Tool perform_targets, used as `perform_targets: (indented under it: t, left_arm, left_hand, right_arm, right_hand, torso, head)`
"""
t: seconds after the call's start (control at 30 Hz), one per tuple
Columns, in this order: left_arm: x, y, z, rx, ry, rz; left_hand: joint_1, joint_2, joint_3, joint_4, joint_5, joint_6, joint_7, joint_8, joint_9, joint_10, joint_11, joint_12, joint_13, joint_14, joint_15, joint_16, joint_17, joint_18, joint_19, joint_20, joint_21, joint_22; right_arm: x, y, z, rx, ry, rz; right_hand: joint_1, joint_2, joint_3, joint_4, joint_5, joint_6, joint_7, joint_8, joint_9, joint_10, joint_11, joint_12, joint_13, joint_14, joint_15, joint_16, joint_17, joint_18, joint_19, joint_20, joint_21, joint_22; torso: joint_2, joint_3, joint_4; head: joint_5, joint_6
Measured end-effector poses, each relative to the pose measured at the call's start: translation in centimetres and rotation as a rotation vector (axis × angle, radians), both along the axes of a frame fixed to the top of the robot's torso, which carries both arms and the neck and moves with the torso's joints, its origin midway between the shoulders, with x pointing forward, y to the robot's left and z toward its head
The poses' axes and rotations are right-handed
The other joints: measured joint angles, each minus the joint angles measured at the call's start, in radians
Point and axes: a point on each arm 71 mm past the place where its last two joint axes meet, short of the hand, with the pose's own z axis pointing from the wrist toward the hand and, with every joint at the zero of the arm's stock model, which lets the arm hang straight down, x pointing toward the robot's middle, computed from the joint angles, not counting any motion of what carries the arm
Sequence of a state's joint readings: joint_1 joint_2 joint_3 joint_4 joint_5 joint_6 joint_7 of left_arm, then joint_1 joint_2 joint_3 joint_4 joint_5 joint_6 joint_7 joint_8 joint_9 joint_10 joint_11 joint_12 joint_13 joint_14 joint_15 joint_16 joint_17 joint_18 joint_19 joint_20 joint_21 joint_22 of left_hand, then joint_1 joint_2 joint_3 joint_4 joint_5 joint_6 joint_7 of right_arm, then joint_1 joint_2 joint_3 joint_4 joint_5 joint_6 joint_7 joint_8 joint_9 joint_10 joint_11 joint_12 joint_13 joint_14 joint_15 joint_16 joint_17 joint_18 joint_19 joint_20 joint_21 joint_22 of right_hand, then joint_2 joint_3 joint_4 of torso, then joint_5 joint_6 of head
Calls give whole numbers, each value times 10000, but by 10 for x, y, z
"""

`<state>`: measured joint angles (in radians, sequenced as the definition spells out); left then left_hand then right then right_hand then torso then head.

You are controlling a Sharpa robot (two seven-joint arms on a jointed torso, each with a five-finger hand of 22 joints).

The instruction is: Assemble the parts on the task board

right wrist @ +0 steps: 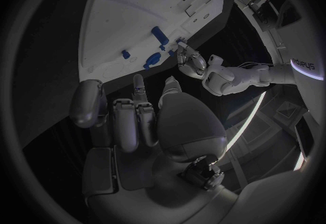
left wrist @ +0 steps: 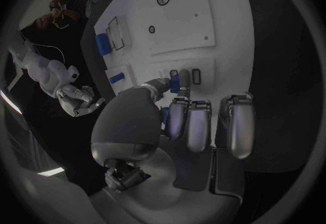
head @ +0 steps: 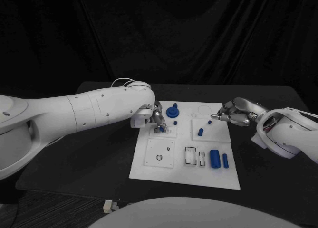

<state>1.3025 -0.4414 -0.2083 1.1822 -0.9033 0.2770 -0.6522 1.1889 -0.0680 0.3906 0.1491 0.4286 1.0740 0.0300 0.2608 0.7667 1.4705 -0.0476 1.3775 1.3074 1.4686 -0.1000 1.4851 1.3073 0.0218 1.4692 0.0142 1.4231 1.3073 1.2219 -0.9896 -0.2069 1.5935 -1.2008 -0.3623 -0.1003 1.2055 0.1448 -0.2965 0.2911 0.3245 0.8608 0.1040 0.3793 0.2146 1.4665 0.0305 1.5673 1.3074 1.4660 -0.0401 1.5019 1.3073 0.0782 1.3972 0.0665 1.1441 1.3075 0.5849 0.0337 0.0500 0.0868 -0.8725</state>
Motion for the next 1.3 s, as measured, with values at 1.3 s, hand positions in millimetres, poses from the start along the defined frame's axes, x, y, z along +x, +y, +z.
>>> perform_targets:
  t: [1.3]
  left_arm:
    - [1,-5,-1,62,96,-153]
  left_hand:
    - [-119,-34,1,-1,-54,33,-3,36,16,14,14,0,0,0,0,0,0,0,0,0,0,0]
  right_arm:
    - [0,0,0,1,5,-2]
  right_hand:
    - [0,0,0,0,0,0,0,0,-3,0,0,0,0,0,0,0,0,0,0,0,0,6]
  torso:
    - [-1,1,1]
  head:
    - [-15,0]
